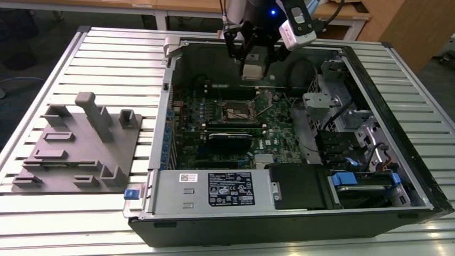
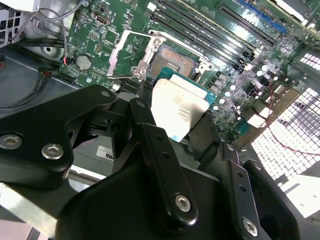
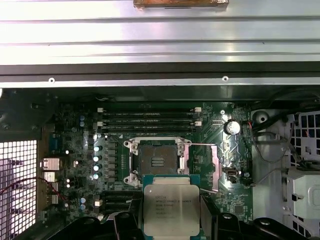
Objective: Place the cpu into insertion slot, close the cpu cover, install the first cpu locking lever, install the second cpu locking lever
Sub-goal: 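Place the cpu into insertion slot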
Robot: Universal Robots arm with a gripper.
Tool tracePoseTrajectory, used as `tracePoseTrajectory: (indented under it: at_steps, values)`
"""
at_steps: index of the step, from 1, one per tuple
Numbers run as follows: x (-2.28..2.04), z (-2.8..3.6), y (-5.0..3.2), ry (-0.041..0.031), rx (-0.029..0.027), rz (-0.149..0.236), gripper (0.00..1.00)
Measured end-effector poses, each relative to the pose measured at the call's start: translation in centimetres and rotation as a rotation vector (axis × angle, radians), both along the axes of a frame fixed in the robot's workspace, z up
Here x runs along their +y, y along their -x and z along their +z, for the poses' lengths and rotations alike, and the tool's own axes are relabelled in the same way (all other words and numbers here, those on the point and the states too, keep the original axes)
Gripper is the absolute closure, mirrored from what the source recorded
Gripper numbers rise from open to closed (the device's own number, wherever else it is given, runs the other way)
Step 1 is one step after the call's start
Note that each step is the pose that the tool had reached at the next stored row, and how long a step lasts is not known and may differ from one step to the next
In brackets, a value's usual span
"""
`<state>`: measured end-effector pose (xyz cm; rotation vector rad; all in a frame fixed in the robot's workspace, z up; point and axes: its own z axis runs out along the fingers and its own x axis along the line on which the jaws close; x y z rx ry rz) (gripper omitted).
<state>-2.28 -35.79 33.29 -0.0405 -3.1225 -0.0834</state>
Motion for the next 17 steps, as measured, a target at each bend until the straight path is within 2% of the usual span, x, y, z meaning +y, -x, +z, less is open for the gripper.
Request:
tracePoseTrajectory:
  at_steps: [6,14,17]
  values:
    - [0.00,-0.30,0.11,-0.0001,-0.0001,0.000,0.46]
    - [0.00,-0.31,0.11,0.0000,0.0000,0.000,0.46]
    - [0.00,-0.57,0.12,-0.0002,-0.0001,0.000,0.46]
